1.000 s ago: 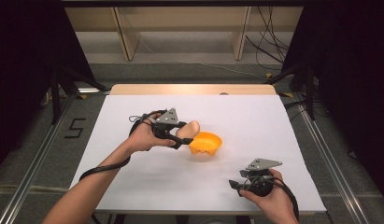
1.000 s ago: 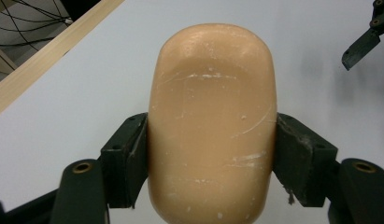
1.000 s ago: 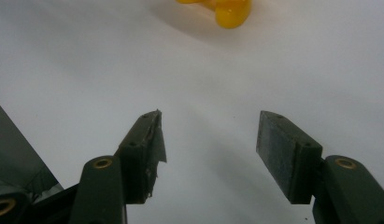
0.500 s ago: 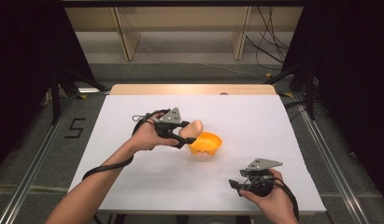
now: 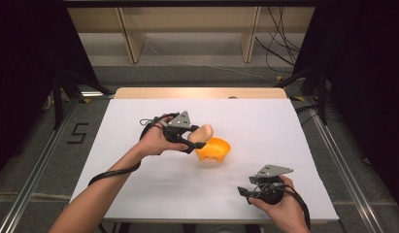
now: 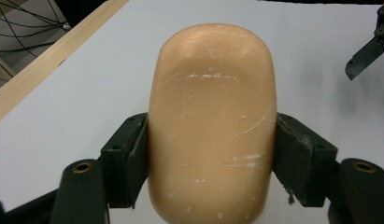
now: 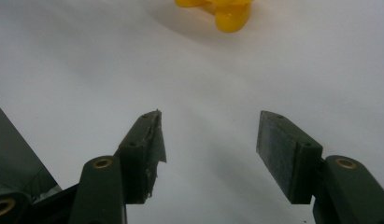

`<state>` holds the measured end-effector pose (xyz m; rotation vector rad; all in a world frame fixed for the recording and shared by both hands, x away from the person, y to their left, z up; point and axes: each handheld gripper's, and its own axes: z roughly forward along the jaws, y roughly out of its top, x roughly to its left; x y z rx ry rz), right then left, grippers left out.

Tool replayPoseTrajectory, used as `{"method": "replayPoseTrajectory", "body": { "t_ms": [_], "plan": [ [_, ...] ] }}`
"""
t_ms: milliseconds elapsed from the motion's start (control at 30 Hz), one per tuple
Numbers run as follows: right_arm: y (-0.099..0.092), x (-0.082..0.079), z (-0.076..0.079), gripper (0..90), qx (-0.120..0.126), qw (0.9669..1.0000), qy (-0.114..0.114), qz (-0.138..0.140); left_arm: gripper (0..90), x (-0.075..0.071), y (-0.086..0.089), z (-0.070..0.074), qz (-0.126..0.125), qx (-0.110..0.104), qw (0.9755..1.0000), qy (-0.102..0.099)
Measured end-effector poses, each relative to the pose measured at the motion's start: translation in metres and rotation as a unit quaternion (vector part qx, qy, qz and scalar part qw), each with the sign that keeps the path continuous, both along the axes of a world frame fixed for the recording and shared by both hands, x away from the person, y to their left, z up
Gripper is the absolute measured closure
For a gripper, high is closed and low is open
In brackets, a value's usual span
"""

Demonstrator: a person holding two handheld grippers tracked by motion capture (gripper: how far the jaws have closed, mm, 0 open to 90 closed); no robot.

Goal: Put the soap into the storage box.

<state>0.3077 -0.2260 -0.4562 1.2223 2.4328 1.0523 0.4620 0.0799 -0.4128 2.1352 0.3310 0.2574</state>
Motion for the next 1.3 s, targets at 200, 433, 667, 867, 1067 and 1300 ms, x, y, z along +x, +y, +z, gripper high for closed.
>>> {"method": "replayPoseTrajectory", "body": {
  "t_ms": [200,433,667,867,1067,1300],
  "plan": [
    [0.0,0.0,0.0,41.6,0.001,1.0,0.001,0.0,32.4,0.002,-0.004,-0.002,-0.008,0.007,0.9999,0.0],
    [0.0,0.001,-0.002,41.6,-0.004,0.9999,-0.008,0.006,32.4,0.004,-0.006,-0.005,0.002,0.004,1.0,-0.001],
    [0.0,0.0,-0.001,41.6,-0.004,1.0,0.004,0.002,32.4,0.005,-0.008,-0.006,0.0,0.007,1.0,-0.002],
    [0.0,0.001,-0.002,41.6,-0.003,1.0,-0.007,0.005,32.4,0.006,-0.011,-0.008,0.002,0.005,1.0,-0.003],
    [-0.001,0.001,-0.002,41.6,-0.002,1.0,-0.007,0.005,32.4,0.005,-0.015,-0.01,-0.002,0.007,1.0,0.003],
    [0.0,0.0,0.0,41.7,0.001,1.0,0.008,-0.005,32.4,0.005,-0.017,-0.013,0.0,0.008,0.9999,0.007]
  ]
}}
